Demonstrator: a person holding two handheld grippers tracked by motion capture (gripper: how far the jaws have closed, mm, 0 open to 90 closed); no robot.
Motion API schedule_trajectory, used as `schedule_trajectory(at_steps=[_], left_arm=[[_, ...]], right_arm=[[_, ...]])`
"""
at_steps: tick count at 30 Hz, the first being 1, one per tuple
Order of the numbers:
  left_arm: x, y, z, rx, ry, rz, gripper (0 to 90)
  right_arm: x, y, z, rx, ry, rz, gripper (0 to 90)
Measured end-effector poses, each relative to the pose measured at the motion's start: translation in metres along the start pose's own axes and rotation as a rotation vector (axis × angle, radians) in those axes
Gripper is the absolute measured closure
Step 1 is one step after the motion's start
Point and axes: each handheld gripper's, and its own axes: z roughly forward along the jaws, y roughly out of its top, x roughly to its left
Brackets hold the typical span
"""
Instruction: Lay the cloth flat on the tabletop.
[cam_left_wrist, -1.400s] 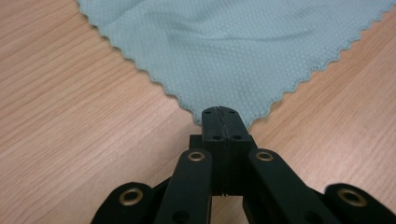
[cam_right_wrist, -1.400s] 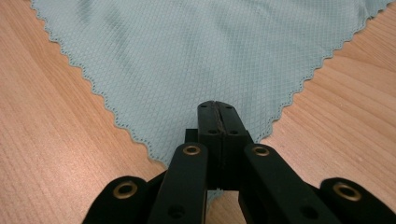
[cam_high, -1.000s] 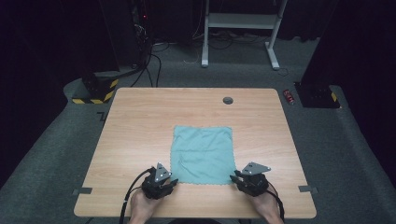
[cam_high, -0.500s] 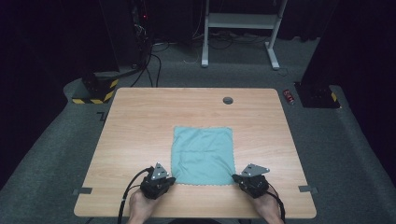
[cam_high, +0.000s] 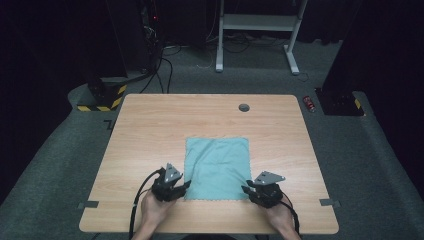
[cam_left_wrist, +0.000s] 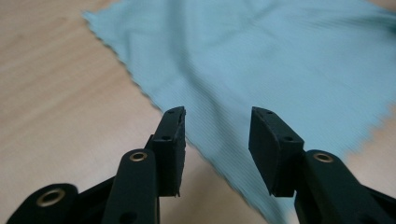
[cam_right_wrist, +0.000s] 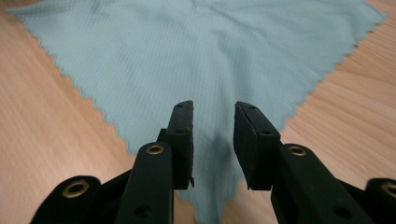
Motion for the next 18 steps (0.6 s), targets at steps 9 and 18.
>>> schedule_trajectory(at_steps=[9,18], left_arm=[[0.054,0.048,0.067,0.012,0.100,-0.155,58.9],[0.068,0.055,0.096,0.023,0.153,-0.171,80.1]], right_arm=[[-0.003,0.012,0.025,-0.009,0.003,-0.002,68.0],[-0.001,0.011,0.026,0.001,0.011,-0.017,67.3]])
